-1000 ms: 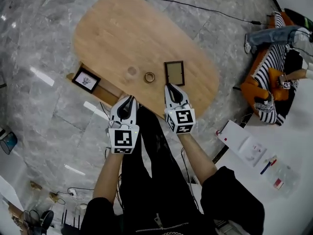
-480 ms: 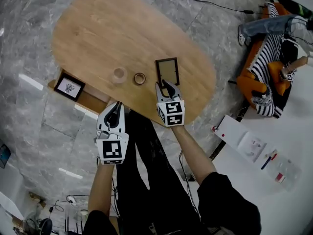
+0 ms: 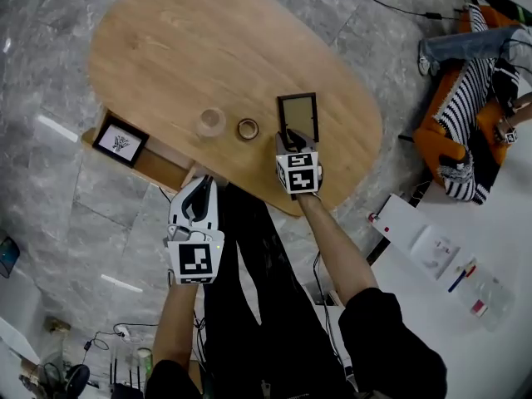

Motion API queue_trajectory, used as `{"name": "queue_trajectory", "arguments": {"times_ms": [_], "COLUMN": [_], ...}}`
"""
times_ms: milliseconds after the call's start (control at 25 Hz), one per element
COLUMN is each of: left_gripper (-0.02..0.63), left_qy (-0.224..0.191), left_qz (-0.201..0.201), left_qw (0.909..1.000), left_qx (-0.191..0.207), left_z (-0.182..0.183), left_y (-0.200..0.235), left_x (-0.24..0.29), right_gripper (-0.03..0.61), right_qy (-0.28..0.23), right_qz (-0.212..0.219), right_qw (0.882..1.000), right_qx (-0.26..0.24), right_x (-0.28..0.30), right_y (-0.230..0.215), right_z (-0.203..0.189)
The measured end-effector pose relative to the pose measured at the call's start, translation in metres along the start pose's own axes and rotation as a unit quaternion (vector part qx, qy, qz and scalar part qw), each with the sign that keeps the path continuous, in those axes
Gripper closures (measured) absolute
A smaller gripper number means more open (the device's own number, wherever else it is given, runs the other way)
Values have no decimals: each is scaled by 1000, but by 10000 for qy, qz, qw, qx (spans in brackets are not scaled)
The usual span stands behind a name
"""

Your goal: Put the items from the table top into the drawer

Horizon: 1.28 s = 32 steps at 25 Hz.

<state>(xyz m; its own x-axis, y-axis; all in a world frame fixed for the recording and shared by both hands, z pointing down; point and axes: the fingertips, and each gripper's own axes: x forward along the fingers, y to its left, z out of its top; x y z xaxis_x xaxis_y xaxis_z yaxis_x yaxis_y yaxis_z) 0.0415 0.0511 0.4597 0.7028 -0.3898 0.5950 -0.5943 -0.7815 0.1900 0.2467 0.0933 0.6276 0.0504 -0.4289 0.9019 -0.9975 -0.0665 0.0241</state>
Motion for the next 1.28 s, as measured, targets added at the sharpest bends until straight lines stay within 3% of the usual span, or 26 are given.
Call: {"name": "queue_trajectory", "arguments": {"times_ms": [360,640,1000,1280], "left_gripper": [588,588,588,588], "left_qy": [137,143,123,90], "left_qz": [85,142,232,274], "left_qw": [9999,9998,9997,9996], "left_qx": [-14,-33,-22,-17], "left_z": [-10,-9,-5,-1], "left_y": [6,10,19,21], "left_x": [-5,-7,-14,-17], "right_gripper": [506,531,531,531], "right_qy": [368,542,300,-106], "right_qz": [-285,-50,-111,-163], "right_qw": [9989,9984,9982,9959], "right_qx": [-51,-150,-500,-881], "right_x": [13,14,-2,-24], "right_y": [-8,-7,-3,6], "right_z": [-14,-14,-8,22]}}
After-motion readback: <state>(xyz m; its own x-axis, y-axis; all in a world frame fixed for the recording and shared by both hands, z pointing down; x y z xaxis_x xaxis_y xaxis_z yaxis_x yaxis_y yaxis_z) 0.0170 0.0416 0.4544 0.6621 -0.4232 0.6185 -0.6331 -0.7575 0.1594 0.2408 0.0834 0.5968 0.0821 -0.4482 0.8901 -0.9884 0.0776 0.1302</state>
